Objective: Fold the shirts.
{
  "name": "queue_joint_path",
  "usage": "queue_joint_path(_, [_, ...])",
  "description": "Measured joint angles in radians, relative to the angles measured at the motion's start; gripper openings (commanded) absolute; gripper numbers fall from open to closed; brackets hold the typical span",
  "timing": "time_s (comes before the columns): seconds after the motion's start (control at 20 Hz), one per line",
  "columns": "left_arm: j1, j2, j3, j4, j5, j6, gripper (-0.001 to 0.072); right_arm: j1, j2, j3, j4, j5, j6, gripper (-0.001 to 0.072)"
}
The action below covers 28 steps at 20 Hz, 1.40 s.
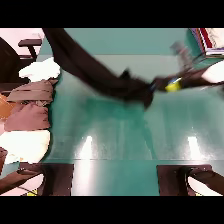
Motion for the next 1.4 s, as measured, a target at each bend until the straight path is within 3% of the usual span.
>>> queue_joint_path(0.25, [0.0, 0.23, 0.167, 0.009, 0.012, -0.001, 0.0024, -0.186, 0.143, 0.473, -0.06, 0.126, 0.005, 0.0018])
queue_joint_path(0.45, [0.0, 0.316, 0.178, -0.019, -0.102, -0.017, 0.0024, -0.233, 0.14, 0.659, -0.066, 0.235, 0.026, 0.0018])
queue_joint_path(0.75, [0.0, 0.342, -0.248, -0.081, -0.307, -0.087, 0.0023, -0.097, 0.03, 0.477, -0.117, 0.299, 0.033, 0.0018])
queue_joint_path(1.0, [0.0, 0.348, -0.712, -0.111, -0.283, -0.063, 0.0025, 0.026, -0.051, 0.245, -0.214, 0.174, 0.028, 0.0018])
queue_joint_path(1.05, [0.0, 0.347, -0.793, -0.111, -0.282, -0.054, 0.006, 0.035, -0.059, 0.213, -0.227, 0.155, 0.027, 0.0019])
queue_joint_path(1.1, [0.001, 0.348, -0.864, -0.113, -0.283, -0.048, 0.0403, 0.043, -0.063, 0.188, -0.233, 0.14, 0.028, 0.0018])
queue_joint_path(1.15, [0.001, 0.348, -0.937, -0.116, -0.286, -0.045, 0.0675, 0.05, -0.068, 0.162, -0.233, 0.136, 0.027, 0.0018])
queue_joint_path(1.25, [0.0, 0.348, -1.056, -0.117, -0.285, -0.046, 0.0557, 0.057, -0.072, 0.117, -0.236, 0.126, 0.027, 0.0019])
queue_joint_path(1.4, [0.0, 0.348, -1.11, -0.124, -0.272, -0.05, 0.0545, 0.063, -0.076, 0.074, -0.239, 0.121, 0.032, 0.0019])
